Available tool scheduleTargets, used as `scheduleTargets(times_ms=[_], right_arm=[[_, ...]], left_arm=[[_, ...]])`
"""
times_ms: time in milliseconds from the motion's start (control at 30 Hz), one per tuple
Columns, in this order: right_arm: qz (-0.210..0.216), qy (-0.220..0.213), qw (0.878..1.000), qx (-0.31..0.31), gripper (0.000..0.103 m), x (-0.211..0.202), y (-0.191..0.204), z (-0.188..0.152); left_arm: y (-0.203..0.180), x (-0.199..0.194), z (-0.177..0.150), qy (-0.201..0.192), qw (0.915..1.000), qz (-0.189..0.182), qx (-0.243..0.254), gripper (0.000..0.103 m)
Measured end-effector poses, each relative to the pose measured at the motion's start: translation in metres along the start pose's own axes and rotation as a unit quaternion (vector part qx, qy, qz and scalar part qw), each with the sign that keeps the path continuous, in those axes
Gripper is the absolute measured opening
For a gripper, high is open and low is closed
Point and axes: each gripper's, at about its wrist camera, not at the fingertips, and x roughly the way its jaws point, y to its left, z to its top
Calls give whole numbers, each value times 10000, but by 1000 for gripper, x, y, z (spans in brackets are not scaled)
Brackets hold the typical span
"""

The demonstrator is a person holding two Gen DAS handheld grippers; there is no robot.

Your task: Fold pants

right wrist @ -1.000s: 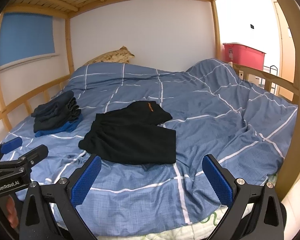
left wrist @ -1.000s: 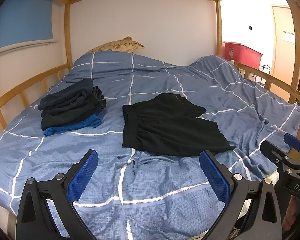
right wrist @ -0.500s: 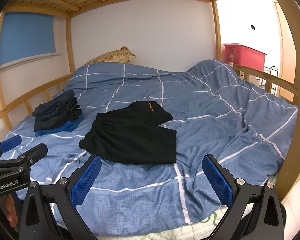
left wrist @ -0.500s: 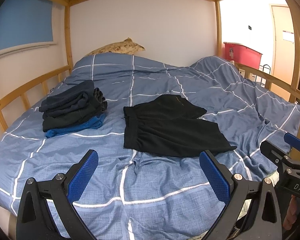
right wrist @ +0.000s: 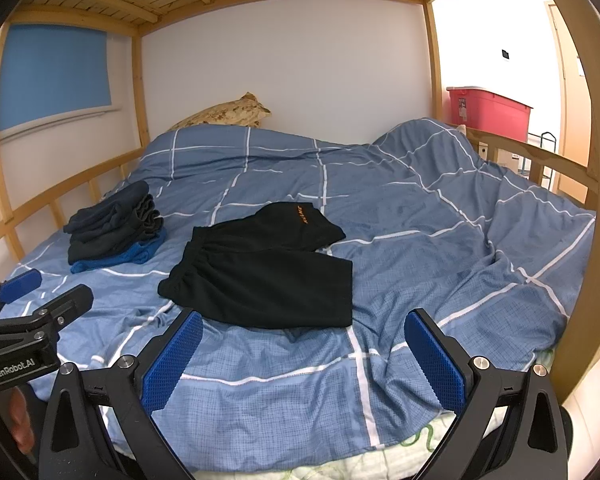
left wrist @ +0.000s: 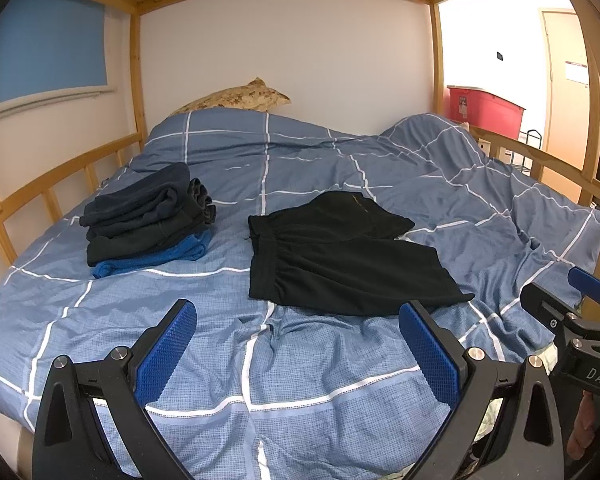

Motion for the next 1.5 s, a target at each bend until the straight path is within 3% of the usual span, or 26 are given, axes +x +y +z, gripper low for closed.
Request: scheduleTargets(times_ms=[833, 1200, 1500], right_arm=[[24, 79, 10000, -33, 102, 5, 2, -5], [-166, 271, 9994, 137, 102, 29, 3, -16], [-276, 376, 9977, 488, 102, 70, 0, -12]], left_arm=[[8, 3, -2, 42, 10000, 38, -50, 103], [27, 28, -13, 279, 9989, 273, -247, 103], [34, 71, -5, 363, 9987, 351, -63, 103]])
